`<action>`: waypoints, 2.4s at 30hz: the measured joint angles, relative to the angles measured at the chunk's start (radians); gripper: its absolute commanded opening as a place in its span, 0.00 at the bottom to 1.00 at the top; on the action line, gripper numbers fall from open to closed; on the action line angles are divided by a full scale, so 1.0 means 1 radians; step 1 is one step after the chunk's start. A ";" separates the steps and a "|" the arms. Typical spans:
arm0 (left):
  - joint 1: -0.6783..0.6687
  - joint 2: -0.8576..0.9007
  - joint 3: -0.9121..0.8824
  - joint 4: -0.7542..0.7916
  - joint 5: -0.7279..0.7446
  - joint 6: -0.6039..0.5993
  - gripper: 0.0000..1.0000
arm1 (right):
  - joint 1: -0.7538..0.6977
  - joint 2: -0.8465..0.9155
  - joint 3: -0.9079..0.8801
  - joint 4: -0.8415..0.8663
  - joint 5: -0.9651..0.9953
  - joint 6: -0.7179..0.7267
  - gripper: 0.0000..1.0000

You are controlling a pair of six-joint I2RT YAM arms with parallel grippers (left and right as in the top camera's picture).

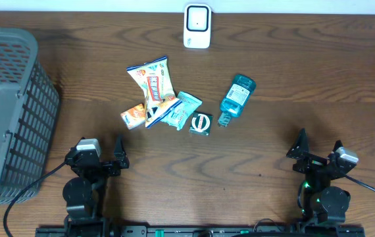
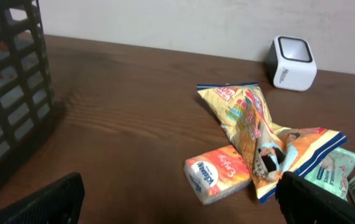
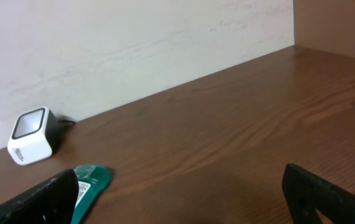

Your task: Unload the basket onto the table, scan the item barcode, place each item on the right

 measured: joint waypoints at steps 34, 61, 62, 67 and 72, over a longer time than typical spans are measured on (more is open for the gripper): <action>-0.004 -0.103 -0.003 0.006 -0.003 0.000 0.98 | 0.000 0.000 0.000 0.000 0.000 0.000 0.99; -0.007 -0.101 -0.003 0.005 -0.007 0.000 0.98 | 0.017 0.539 0.301 0.504 -0.397 0.183 0.99; -0.007 -0.102 -0.003 0.006 -0.008 0.000 0.98 | 0.032 0.624 0.389 0.471 -0.409 0.180 0.99; -0.007 -0.101 -0.003 0.006 -0.011 0.000 0.98 | 0.156 1.105 0.867 0.117 -0.472 0.176 0.99; -0.007 -0.101 -0.003 0.006 -0.011 0.000 0.98 | 0.188 1.343 0.996 0.012 -0.656 0.176 0.99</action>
